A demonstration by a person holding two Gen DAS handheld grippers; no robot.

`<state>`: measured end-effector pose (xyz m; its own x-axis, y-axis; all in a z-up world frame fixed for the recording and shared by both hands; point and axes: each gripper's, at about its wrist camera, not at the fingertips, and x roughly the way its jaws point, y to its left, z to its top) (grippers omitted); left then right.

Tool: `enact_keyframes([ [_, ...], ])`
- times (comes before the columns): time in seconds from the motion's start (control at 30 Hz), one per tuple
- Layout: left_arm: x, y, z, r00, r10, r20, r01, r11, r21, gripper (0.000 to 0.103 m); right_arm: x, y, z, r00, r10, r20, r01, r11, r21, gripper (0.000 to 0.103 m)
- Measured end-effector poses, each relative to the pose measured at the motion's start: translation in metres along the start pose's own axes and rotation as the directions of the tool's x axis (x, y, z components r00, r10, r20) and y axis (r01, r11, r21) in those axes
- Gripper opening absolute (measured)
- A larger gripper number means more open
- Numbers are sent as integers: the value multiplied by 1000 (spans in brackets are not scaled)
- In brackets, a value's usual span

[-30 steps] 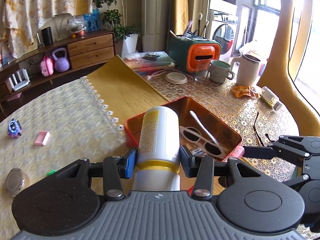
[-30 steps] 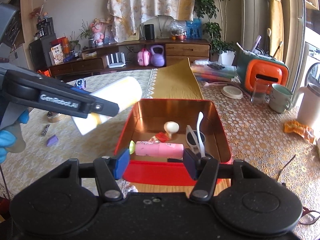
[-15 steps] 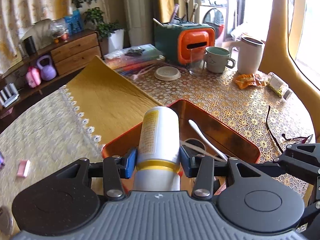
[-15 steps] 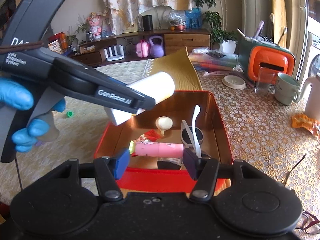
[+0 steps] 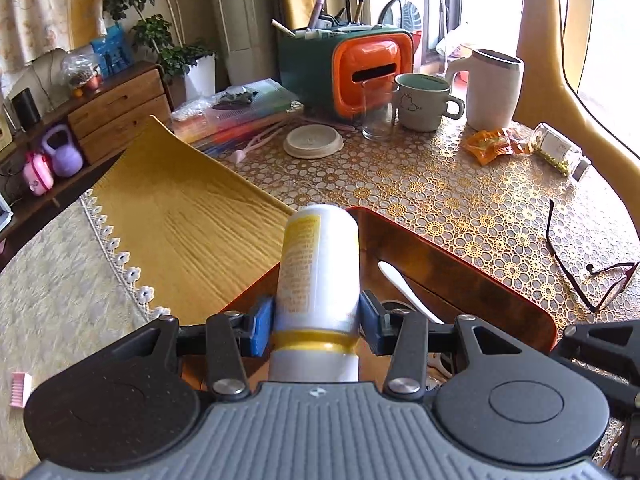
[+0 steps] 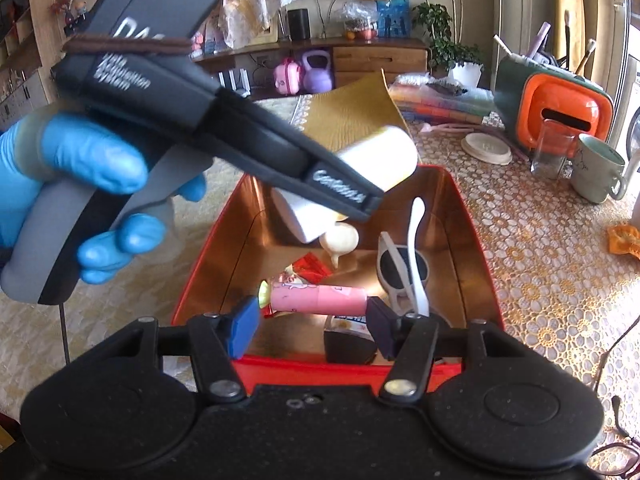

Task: Organize rigid objects
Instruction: 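Lower both tools into the red tin and open them to drop bottle and tube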

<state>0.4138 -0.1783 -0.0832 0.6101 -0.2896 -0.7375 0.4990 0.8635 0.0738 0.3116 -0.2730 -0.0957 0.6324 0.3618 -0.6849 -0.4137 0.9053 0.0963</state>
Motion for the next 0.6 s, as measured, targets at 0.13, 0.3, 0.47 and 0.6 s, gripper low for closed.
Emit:
enact_keyframes([
  [0.13,4,2,1,1000,-19,2,19,1000,-6,45,6,1,0,1000,-9,-17,9,1000,5,58],
  [0.3,2,5,-4,1000,-24,8,24,1000,-18,45,9,2,-1,1000,-15,-21,15,1000,0,58],
  [0.47,-1,9,-9,999,-52,-15,52,999,-10,44,13,1,1,1000,-10,-19,10,1000,1,58],
  [0.6,2,9,-6,998,-57,-34,57,998,-16,45,17,1,2,999,-24,-25,24,1000,9,59],
])
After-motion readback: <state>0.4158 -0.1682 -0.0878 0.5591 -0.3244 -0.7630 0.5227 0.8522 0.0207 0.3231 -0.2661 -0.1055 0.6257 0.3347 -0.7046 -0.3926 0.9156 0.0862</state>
